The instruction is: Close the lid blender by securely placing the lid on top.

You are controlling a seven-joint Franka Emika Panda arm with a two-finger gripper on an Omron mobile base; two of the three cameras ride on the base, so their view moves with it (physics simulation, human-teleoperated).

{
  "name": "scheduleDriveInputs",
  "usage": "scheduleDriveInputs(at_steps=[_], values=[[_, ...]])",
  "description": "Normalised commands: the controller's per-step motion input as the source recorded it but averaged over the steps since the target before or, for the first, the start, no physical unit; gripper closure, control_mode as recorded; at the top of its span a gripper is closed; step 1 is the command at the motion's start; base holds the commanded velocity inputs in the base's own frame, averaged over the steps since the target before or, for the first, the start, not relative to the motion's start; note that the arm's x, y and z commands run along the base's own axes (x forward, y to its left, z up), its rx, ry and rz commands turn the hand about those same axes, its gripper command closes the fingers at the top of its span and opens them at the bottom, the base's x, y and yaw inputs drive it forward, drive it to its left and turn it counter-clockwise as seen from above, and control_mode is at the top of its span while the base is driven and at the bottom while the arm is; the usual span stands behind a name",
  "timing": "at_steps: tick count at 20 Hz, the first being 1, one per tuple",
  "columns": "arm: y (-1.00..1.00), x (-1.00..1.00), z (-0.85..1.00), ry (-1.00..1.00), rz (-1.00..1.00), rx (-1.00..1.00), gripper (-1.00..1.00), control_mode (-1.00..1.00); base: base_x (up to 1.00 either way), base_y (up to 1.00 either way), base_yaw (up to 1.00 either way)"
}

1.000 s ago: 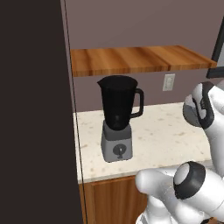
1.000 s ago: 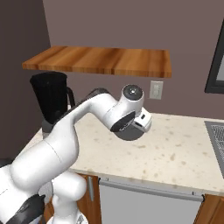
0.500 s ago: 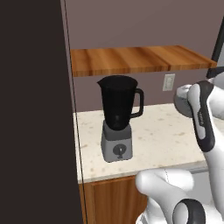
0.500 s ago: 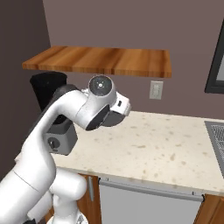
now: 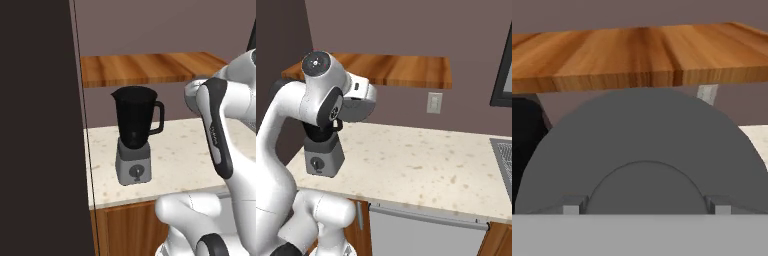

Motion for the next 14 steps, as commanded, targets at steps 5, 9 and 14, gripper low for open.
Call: scheduleDriveInputs(at_steps=[5,9,14], values=[[0.81,-0.05,0.99,0.03,0.1,-0.12,1.0,-1.0,0.0,0.0,0.0],[0.97,0.0,0.56,0.12,0.09,-0.04,1.0,-1.0,0.0,0.0,0.0],[0.87,0.14,0.01,0.02,0.07,0.0,1.0,-1.0,0.0,0.0,0.0]])
